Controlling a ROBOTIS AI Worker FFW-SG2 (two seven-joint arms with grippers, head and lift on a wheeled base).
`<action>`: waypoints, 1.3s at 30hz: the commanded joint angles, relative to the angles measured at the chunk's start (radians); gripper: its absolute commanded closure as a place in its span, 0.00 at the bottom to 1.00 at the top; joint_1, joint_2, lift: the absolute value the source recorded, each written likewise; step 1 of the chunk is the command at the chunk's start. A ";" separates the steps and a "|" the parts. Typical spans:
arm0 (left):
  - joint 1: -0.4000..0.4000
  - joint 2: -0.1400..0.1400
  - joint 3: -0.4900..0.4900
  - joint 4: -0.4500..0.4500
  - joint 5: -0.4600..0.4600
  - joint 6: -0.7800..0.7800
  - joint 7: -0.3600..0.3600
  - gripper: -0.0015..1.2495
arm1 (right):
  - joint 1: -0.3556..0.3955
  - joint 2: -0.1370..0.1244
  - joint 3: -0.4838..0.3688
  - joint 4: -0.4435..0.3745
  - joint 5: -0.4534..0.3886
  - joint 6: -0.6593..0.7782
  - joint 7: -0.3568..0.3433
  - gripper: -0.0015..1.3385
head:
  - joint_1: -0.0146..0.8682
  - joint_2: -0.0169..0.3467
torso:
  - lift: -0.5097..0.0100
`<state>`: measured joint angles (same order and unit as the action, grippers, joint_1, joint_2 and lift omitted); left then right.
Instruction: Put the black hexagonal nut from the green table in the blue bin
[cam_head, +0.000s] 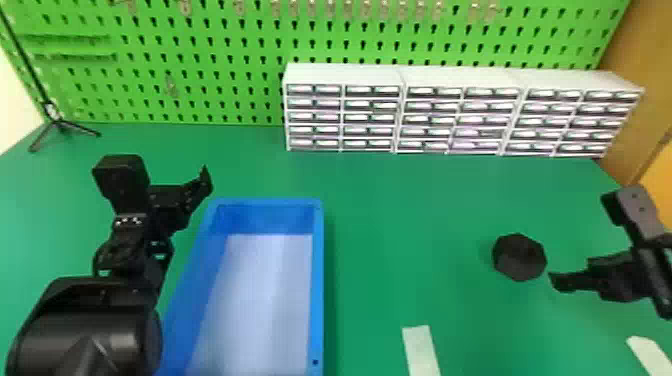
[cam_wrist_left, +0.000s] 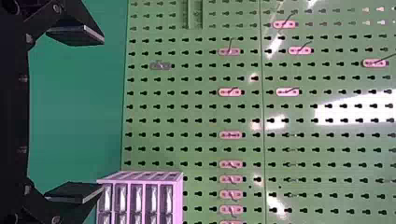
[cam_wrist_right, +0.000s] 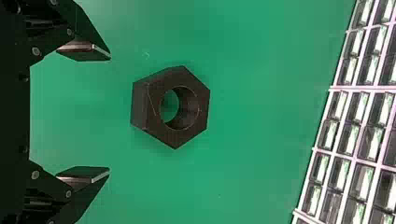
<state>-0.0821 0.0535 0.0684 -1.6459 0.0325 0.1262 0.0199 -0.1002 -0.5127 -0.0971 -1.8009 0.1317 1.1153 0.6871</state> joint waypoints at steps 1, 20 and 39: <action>-0.001 0.002 0.001 0.000 0.000 0.000 0.000 0.14 | -0.001 0.000 0.002 0.000 0.003 0.001 0.000 0.30 | 0.79 0.12 | 0.80; -0.001 0.002 -0.001 0.000 0.000 0.001 0.000 0.14 | -0.006 -0.001 0.008 0.000 0.005 0.001 0.002 0.30 | 0.79 0.12 | 0.80; -0.001 0.002 -0.004 0.000 0.001 0.000 -0.001 0.14 | -0.018 -0.007 0.019 0.000 0.011 0.006 0.003 0.29 | 0.79 0.12 | 0.80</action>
<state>-0.0828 0.0552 0.0659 -1.6459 0.0327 0.1258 0.0195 -0.1131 -0.5183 -0.0801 -1.8009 0.1400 1.1211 0.6890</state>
